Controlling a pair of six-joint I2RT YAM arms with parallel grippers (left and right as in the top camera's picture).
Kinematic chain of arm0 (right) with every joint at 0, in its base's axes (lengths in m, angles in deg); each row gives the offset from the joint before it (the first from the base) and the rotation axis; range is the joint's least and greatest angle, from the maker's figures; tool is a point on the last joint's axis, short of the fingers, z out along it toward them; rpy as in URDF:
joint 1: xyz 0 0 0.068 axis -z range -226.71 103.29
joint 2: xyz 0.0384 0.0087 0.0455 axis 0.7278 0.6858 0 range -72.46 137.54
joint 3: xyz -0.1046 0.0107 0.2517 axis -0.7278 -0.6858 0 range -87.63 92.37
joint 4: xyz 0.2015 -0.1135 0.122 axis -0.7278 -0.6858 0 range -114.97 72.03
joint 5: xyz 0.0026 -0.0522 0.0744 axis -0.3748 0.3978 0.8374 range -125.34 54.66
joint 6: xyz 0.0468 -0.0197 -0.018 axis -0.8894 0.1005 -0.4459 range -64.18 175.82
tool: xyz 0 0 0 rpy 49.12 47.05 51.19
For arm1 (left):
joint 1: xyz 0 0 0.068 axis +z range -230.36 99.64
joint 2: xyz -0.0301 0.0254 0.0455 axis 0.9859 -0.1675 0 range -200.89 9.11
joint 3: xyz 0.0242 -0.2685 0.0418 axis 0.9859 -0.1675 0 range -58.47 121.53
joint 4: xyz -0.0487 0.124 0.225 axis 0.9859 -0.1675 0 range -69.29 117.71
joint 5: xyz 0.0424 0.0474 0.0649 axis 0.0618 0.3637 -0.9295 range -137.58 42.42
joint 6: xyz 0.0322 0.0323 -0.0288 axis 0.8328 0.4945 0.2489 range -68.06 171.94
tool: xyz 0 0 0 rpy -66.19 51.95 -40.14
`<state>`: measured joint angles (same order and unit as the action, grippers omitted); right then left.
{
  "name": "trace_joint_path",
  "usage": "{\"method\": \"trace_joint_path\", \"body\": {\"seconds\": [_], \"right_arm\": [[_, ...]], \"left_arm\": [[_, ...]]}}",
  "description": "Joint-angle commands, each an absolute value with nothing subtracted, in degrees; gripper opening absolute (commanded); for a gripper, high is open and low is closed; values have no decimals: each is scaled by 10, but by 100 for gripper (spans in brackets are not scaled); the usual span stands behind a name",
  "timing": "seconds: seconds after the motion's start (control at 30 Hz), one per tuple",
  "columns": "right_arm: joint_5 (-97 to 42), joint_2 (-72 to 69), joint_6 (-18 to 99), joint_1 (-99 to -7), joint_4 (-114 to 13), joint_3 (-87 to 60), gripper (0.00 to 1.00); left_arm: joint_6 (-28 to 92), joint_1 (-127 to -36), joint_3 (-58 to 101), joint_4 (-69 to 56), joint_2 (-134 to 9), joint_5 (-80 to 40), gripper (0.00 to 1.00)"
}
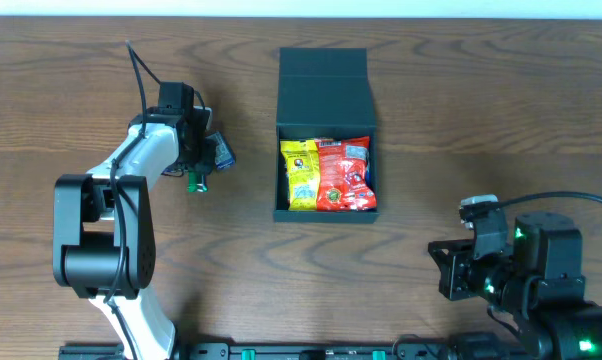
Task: Pack container
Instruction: 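Lift the green bar and carry it over the box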
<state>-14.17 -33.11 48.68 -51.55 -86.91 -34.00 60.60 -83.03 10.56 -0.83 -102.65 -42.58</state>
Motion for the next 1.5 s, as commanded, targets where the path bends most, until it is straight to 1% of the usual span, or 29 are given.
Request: {"method": "trace_joint_path", "body": {"seconds": [0.0, 0.07, 0.2, 0.37, 0.67, 0.8, 0.87, 0.97, 1.1, 1.2, 1.37, 1.47], "right_arm": [[-142, -332, 492, -512, -868, -341, 4], [-142, -332, 492, -512, -868, -341, 4], [-142, -332, 492, -512, -868, -341, 4], [-141, -332, 492, -512, -868, -341, 4], [-127, -332, 488, -512, -876, -335, 2], [-120, -332, 495, -512, -909, -290, 2], [-122, -332, 510, -512, -937, -253, 1], [-161, -332, 510, -512, -988, -185, 1], [-180, -332, 512, -512, -1018, -144, 1], [-180, -332, 512, -512, -1027, -144, 1], [-180, -332, 505, -512, -1046, -144, 2], [-180, -332, 505, -512, -1061, -144, 1]], "left_arm": [[589, -830, 102, -14, -1040, -422, 38], [580, -830, 102, -17, -1040, -423, 35], [566, -830, 102, -23, -1040, -423, 31], [545, -830, 110, -42, -1040, -422, 29], [530, -830, 179, -149, -1018, -464, 21], [525, -830, 213, -184, -984, -463, 17], [508, -830, 225, -195, -955, -463, 17], [500, -840, 228, -201, -891, -462, 18], [468, -892, 228, -205, -824, -461, 18], [421, -955, 228, -204, -804, -461, 17], [323, -1074, 228, -201, -821, -463, 18], [294, -1132, 228, -186, -844, -495, 18]]}}
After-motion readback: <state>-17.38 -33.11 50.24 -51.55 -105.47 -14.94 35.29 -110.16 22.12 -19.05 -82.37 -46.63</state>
